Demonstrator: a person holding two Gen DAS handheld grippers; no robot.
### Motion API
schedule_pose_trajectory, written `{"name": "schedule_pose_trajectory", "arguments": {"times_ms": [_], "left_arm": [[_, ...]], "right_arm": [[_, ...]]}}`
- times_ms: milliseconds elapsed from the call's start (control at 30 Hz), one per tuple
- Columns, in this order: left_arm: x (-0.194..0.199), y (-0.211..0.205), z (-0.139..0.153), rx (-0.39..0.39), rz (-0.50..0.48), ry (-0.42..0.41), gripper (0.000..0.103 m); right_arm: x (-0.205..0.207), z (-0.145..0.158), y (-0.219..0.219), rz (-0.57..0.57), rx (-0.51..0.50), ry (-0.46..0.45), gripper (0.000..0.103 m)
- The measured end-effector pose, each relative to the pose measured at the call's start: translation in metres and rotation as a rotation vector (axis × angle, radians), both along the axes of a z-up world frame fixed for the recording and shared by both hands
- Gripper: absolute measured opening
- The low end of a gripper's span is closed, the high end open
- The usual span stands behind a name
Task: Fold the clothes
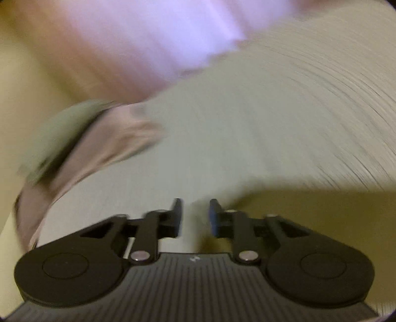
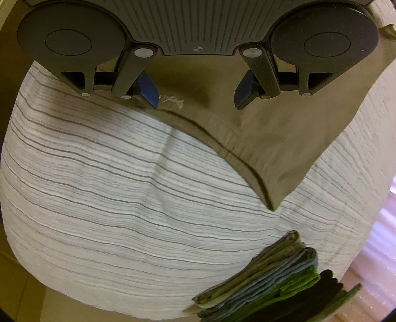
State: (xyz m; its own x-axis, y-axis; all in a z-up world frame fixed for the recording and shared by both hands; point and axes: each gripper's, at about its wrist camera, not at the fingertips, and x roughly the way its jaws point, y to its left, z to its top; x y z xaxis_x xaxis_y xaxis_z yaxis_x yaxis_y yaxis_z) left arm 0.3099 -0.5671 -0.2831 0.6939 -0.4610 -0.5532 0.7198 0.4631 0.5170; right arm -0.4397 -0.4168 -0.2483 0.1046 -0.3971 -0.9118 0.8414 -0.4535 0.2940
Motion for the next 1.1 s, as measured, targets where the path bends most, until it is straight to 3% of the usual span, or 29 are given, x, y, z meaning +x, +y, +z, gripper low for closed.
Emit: {"name": "schedule_pose_trajectory", "arguments": {"times_ms": [100, 133, 233, 433, 533, 567, 600, 633, 867, 933, 1100], "left_arm": [[0.029, 0.008, 0.021, -0.085, 0.096, 0.061, 0.025], [0.03, 0.018, 0.022, -0.097, 0.105, 0.096, 0.029], [0.017, 0.057, 0.012, -0.095, 0.13, 0.272, 0.03], [-0.058, 0.156, -0.009, -0.14, 0.123, 0.753, 0.029], [-0.11, 0.185, -0.009, -0.178, 0.143, 0.888, 0.028], [-0.127, 0.193, -0.006, -0.198, 0.153, 0.918, 0.028], [-0.146, 0.2, -0.003, -0.223, 0.168, 0.939, 0.028], [-0.165, 0.207, 0.001, -0.25, 0.185, 0.958, 0.028], [-0.256, 0.238, 0.019, -0.454, 0.338, 1.092, 0.028], [-0.279, 0.244, 0.024, -0.471, 0.361, 1.098, 0.028], [-0.312, 0.252, 0.027, -0.457, 0.412, 1.076, 0.028]], "right_arm": [[0.007, 0.005, 0.002, 0.031, -0.02, 0.009, 0.071], [0.009, 0.006, 0.002, 0.051, -0.029, 0.013, 0.071], [0.011, 0.006, 0.0, 0.105, -0.056, 0.025, 0.071], [0.003, 0.003, -0.023, 0.268, -0.15, -0.025, 0.07], [-0.009, -0.002, -0.048, 0.388, -0.204, -0.077, 0.07], [-0.014, -0.004, -0.059, 0.427, -0.218, -0.111, 0.062], [-0.02, -0.008, -0.071, 0.468, -0.229, -0.149, 0.046], [-0.025, -0.012, -0.084, 0.5, -0.231, -0.187, 0.044], [-0.058, -0.052, -0.176, 0.615, -0.193, -0.448, 0.044], [-0.063, -0.067, -0.197, 0.607, -0.156, -0.526, 0.044], [-0.066, -0.09, -0.227, 0.615, -0.117, -0.605, 0.044]]}}
